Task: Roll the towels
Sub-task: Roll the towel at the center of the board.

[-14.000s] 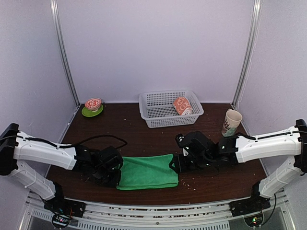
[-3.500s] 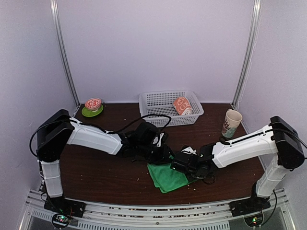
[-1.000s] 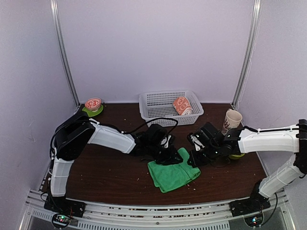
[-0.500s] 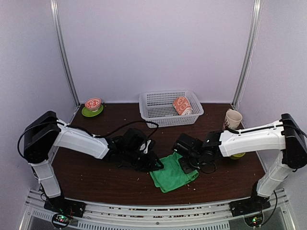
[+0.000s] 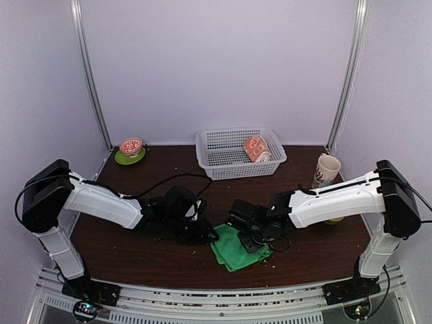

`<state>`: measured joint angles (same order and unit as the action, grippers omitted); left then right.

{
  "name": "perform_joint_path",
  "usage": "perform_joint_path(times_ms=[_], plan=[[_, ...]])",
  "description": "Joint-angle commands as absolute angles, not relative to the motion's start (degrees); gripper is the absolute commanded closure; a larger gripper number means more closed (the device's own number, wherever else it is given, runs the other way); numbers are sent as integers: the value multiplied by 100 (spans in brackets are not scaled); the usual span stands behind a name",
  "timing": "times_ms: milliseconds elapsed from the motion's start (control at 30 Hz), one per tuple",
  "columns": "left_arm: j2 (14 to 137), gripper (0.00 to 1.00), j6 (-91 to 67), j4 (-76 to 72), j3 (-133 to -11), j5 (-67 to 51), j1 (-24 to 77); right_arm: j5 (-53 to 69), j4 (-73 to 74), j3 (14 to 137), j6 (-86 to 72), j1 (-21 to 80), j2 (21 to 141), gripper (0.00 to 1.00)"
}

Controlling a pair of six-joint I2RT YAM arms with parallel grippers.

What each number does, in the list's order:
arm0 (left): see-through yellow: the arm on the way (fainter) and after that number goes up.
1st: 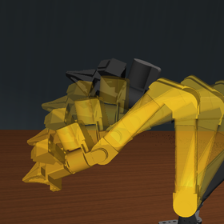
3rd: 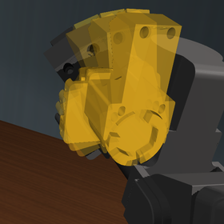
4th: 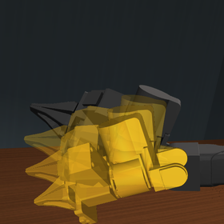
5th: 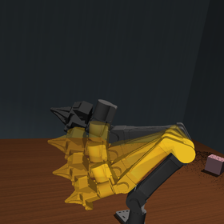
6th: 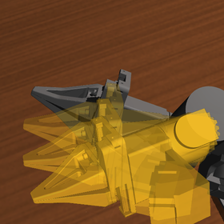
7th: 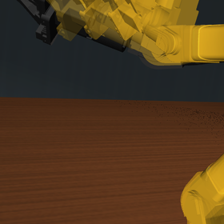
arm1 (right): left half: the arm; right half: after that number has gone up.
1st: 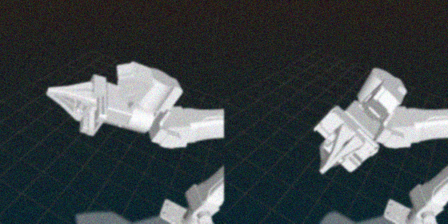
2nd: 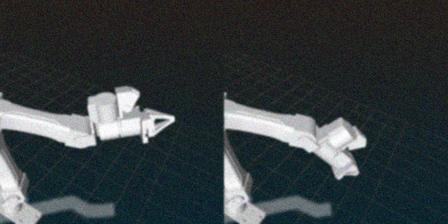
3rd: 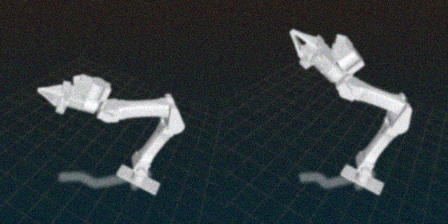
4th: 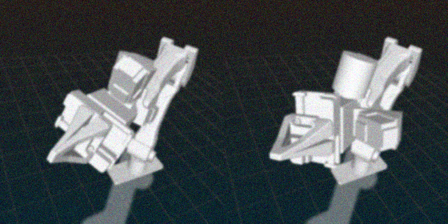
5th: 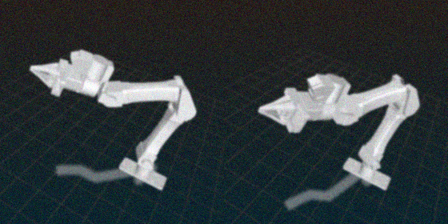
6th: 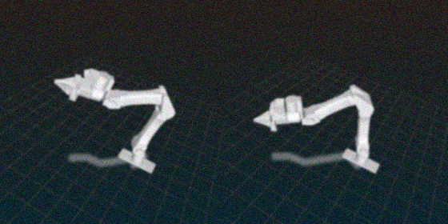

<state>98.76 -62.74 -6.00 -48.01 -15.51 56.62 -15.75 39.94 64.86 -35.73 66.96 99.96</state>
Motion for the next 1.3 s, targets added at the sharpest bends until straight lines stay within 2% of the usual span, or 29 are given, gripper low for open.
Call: perform_joint_path(times_ms=[0, 233, 667, 1000, 1267], plan=[[9747, 73, -6291, -905, -4766, -1447, 5625, -1072, 3481, 6444, -3615, 6762, 9853, 75], [9857, 73, -6168, -807, -5100, -1458, 5618, -562, 2946, 6173, -3667, 6728, 9767, 60], [10774, 73, -6149, -1048, -6200, -2072, 5476, -140, 1776, 5177, -3850, 6516, 9450, 57], [11255, 73, -6382, -1690, -6470, -2455, 5476, -42, 1528, 4970, -3874, 6451, 9387, 52], [11356, 83, -6454, -1351, -6415, -2384, 5451, -19, 1585, 5000, -3791, 6432, 9290, 51]])
